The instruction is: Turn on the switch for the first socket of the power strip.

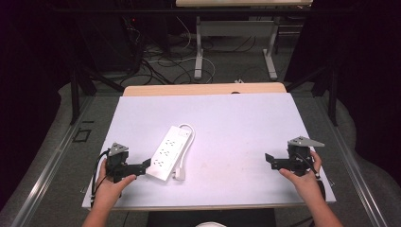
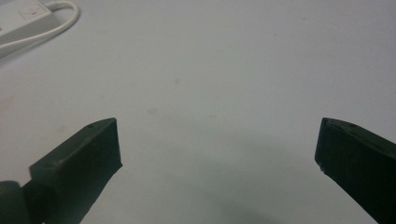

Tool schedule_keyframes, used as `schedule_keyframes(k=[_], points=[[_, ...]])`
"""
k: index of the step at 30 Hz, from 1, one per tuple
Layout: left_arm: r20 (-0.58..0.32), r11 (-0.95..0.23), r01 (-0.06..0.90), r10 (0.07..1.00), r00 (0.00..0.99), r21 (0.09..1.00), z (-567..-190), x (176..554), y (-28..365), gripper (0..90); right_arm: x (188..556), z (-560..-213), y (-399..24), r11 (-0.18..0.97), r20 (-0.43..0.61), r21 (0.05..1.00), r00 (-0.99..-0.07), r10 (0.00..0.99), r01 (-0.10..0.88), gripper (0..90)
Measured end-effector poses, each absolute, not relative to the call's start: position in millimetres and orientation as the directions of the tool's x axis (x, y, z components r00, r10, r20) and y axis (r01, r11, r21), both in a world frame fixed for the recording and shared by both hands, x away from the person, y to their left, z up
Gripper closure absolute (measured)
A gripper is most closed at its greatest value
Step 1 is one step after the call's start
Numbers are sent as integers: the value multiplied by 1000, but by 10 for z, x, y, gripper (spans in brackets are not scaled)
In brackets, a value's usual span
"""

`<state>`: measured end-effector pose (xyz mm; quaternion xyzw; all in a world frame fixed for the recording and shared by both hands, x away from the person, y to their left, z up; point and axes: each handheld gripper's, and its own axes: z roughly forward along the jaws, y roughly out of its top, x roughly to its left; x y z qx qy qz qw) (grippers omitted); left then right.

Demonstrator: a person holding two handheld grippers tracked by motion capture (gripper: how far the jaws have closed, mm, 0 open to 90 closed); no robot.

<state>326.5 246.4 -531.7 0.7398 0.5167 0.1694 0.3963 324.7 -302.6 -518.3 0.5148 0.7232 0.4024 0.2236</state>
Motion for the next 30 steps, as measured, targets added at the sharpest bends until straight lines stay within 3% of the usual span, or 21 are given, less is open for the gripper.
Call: schedule_keyframes(k=[5,20,30], points=[[-154,-174,625,887,435,761,-5260,3271,2406,8,3125,-5150,-2935,202,44,808,-398,916,554,0],[-126,-223,618,874,469,754,-5180,3299,2215,26,3090,-5146,-2935,193,78,813,-431,899,549,0],[-134,-211,616,875,465,759,-5066,3341,2130,86,3107,-5184,-2955,198,78,812,-439,895,548,0]])
